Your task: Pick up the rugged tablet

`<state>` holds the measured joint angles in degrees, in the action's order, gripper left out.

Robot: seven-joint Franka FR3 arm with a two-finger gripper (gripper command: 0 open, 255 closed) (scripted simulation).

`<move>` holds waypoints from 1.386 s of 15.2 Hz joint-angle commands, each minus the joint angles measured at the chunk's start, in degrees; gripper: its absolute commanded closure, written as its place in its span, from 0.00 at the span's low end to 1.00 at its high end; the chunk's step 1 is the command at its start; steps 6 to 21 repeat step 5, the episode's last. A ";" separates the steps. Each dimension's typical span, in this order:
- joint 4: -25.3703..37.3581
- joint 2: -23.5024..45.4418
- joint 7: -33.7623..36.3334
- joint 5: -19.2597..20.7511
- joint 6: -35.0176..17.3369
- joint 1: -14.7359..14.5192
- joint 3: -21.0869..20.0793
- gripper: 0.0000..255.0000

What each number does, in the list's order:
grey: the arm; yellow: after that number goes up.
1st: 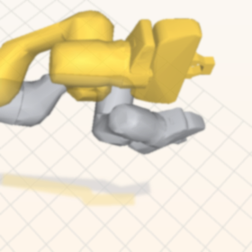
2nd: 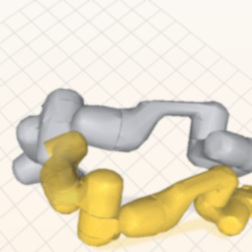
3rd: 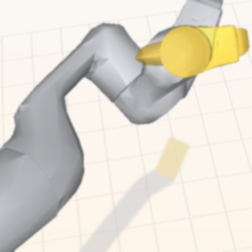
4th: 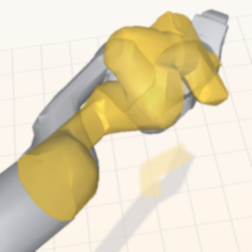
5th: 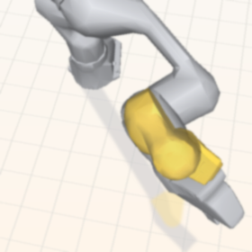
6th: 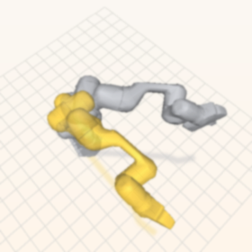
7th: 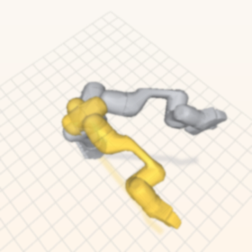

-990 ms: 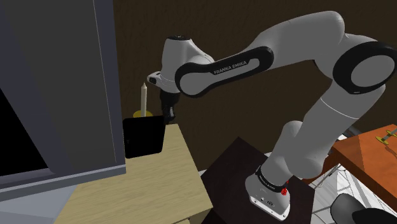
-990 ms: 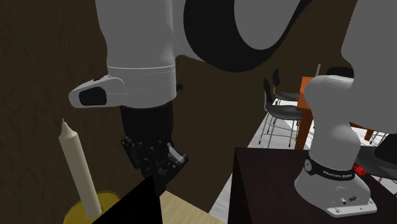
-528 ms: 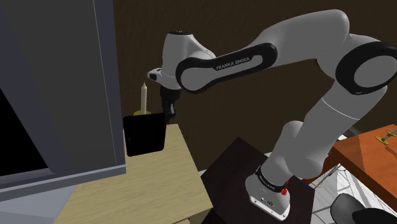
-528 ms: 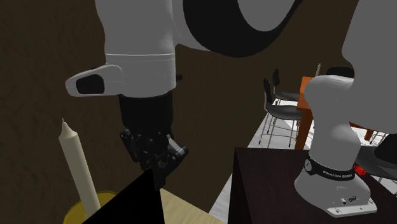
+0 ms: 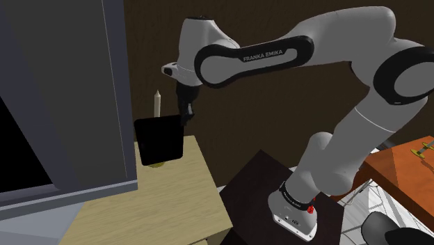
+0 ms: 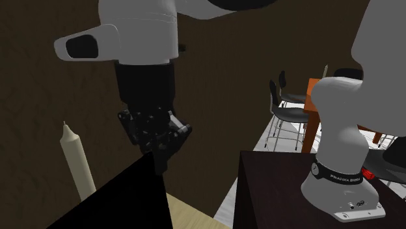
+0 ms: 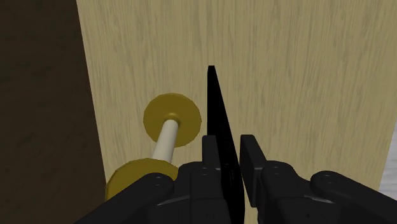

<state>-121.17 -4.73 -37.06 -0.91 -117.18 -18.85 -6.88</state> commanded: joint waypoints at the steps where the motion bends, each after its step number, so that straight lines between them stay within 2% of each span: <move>1: 1.23 -0.39 0.03 -0.04 1.60 -0.01 0.00 1.00; 4: 2.45 -0.82 0.00 -0.08 3.24 0.00 0.02 1.00; 21: 2.46 -0.81 0.00 -0.08 3.24 0.00 0.02 1.00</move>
